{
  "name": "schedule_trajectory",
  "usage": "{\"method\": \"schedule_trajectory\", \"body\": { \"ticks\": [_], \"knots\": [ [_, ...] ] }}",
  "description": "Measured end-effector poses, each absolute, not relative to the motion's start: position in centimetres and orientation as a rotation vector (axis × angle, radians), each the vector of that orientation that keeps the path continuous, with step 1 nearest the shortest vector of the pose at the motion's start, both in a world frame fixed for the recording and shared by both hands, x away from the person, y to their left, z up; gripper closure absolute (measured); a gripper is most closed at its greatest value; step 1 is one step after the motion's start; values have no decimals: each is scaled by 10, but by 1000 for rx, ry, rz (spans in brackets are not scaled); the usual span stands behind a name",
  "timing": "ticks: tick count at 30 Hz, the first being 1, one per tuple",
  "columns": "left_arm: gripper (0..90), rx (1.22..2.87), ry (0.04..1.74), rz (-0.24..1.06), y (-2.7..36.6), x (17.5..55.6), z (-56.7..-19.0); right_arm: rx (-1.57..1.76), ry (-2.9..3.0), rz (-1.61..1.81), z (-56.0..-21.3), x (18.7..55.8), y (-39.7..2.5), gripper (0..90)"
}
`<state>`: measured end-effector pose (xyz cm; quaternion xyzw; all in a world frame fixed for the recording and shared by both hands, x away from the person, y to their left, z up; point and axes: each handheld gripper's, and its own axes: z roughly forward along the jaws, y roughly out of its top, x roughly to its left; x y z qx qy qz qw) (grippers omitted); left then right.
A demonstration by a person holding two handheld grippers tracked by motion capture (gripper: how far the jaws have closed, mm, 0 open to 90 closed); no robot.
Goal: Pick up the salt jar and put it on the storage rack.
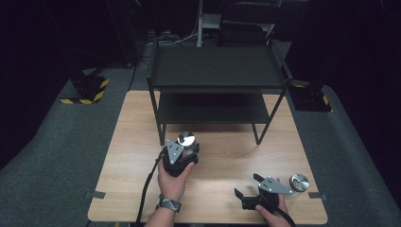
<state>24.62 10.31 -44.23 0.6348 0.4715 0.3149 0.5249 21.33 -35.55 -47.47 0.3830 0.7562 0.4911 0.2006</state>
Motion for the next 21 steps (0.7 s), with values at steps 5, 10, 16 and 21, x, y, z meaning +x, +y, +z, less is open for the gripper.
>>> {"method": "schedule_trajectory", "body": {
  "ticks": [5,10,16,21],
  "knots": [
    [312,1536,1098,794,103,241,-432,1070,2111,1368,-475,213,-355,3],
    [312,1540,1082,811,105,237,-422,1067,2111,1369,-475,213,-355,3],
    [312,1532,1082,807,106,234,-407,1069,2112,1368,-475,213,-355,3],
    [312,1524,1064,822,106,229,-395,1065,2109,1368,-475,212,-355,3]
  ]
}}
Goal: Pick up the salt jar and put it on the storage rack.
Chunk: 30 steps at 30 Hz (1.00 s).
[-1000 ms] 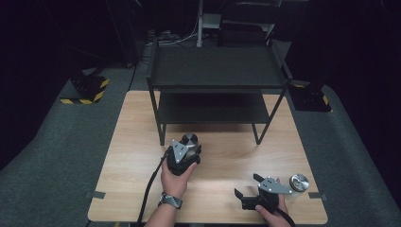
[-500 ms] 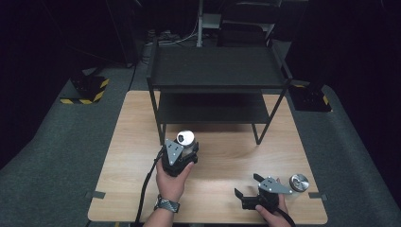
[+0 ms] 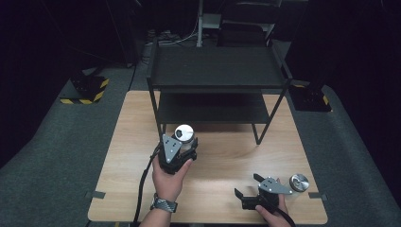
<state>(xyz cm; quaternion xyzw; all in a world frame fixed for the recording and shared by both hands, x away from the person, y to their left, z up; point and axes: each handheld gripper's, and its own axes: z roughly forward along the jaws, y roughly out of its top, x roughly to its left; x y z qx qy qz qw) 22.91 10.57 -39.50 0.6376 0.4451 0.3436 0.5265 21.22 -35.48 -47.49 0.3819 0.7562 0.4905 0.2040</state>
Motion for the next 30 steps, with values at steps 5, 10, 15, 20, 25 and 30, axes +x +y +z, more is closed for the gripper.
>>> {"method": "schedule_trajectory", "body": {
  "ticks": [5,10,15,20,25,30],
  "knots": [
    [312,1519,1053,830,104,226,-388,1069,2108,1368,-475,212,-355,3],
    [312,1514,1039,840,103,224,-379,1073,2108,1369,-475,212,-355,3],
    [312,1501,1020,842,102,222,-372,1071,2107,1369,-475,212,-355,3],
    [312,1494,995,861,99,219,-361,1071,2109,1368,-475,212,-355,3],
    [312,1486,984,864,99,220,-356,1071,2109,1367,-475,212,-355,3],
    [312,1484,956,886,96,220,-345,1071,2109,1366,-475,212,-355,3]
  ]
}}
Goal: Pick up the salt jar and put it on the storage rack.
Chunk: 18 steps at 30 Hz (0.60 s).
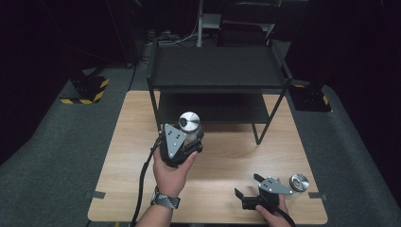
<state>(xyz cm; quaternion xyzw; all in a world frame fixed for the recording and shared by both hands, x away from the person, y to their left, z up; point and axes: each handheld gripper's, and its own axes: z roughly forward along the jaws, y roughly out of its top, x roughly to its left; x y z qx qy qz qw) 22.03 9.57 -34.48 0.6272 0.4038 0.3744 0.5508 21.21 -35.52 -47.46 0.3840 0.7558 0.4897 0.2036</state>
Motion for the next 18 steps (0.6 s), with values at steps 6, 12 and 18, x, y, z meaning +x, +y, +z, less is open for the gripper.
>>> {"method": "schedule_trajectory", "body": {
  "ticks": [6,12,18],
  "knots": [
    [312,1472,934,902,93,222,-334,1073,2109,1366,-475,212,-355,3],
    [312,1465,918,919,90,225,-321,1070,2109,1366,-475,212,-355,3],
    [312,1448,906,937,87,230,-310,1069,2108,1367,-475,212,-355,3]
  ]
}}
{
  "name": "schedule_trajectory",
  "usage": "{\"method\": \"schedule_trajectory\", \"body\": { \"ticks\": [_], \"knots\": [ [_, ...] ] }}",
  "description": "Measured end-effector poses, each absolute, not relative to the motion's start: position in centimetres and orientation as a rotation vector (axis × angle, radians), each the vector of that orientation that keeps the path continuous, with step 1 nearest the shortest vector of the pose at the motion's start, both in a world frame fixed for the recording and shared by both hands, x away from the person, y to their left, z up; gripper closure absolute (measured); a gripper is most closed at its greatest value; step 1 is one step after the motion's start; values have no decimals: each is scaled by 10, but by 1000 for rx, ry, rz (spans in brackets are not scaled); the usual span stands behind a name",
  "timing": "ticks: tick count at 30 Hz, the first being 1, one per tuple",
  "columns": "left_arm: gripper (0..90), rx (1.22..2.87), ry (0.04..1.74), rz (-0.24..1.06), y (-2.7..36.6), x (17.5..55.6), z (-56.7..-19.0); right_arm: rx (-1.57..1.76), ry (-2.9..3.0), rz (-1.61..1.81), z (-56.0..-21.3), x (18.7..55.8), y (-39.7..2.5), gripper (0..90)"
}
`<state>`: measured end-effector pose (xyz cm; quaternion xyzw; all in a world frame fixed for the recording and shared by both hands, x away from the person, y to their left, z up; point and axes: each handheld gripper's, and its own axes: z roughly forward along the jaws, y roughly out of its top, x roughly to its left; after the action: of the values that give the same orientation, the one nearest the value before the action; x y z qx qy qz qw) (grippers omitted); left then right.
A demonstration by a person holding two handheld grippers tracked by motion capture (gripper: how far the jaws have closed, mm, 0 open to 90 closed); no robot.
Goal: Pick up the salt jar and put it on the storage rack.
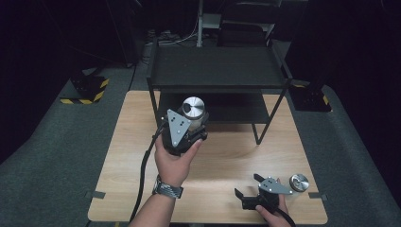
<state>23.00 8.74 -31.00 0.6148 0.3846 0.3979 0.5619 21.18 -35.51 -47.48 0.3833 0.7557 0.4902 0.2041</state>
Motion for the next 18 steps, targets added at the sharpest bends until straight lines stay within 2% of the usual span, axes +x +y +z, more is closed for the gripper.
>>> {"method": "schedule_trajectory", "body": {
  "ticks": [18],
  "knots": [
    [312,1413,913,969,86,254,-262,1072,2108,1369,-475,212,-356,3]
  ]
}}
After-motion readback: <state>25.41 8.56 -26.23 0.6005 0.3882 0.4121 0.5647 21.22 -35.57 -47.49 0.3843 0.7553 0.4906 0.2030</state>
